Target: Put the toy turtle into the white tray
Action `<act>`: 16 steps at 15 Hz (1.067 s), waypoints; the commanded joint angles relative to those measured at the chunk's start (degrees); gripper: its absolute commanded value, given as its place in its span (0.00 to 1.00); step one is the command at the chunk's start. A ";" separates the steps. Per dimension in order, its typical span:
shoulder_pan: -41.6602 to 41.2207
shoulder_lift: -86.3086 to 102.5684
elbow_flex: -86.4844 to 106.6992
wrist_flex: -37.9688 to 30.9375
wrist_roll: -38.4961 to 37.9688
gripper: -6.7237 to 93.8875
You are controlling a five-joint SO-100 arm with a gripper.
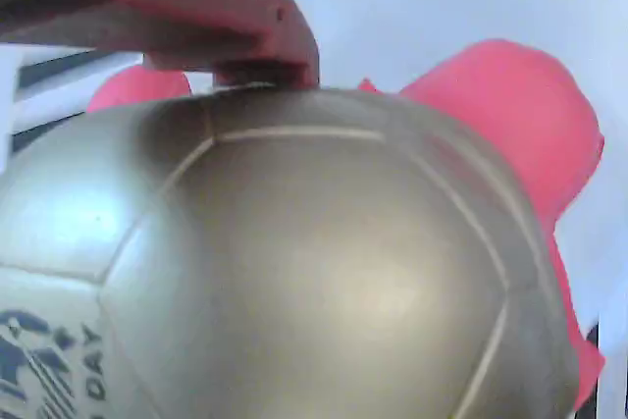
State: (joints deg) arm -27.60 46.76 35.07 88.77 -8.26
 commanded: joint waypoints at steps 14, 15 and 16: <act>4.13 36.47 14.33 -0.53 2.37 0.35; 5.45 42.01 18.81 -3.34 4.13 0.26; 6.68 47.20 22.41 -4.83 4.75 0.23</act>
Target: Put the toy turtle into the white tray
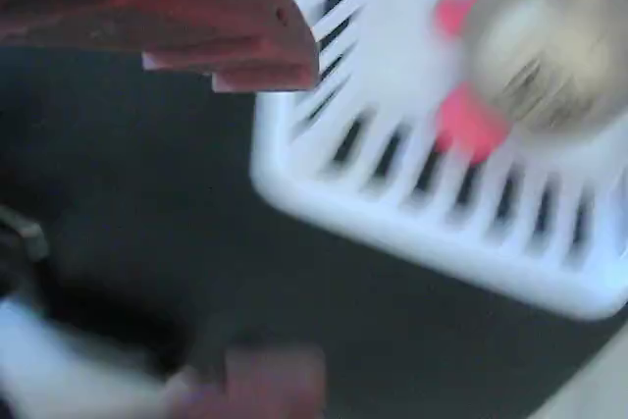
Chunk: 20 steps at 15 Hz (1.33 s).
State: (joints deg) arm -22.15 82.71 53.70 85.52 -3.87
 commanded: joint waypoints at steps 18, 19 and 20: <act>21.36 83.50 103.36 -25.22 7.91 0.07; 20.74 86.13 106.17 -25.31 8.17 0.07; 20.13 89.30 108.54 -24.87 8.26 0.07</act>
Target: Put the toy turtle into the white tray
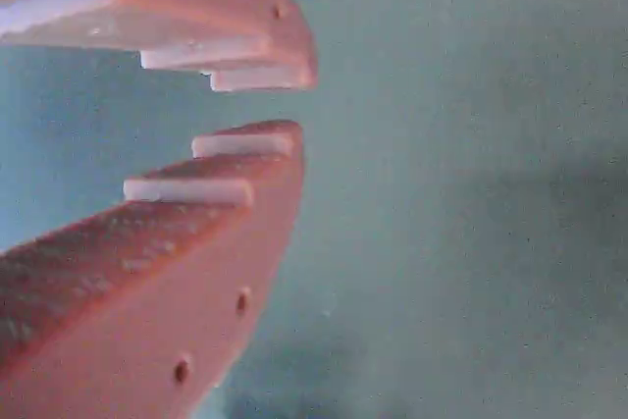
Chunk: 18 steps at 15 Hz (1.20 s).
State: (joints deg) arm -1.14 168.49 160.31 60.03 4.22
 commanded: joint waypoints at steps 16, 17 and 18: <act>-3.96 17.93 6.94 12.04 -1.23 0.07; -3.96 17.93 6.94 12.04 -1.23 0.07; -3.96 17.93 6.94 12.04 -1.23 0.07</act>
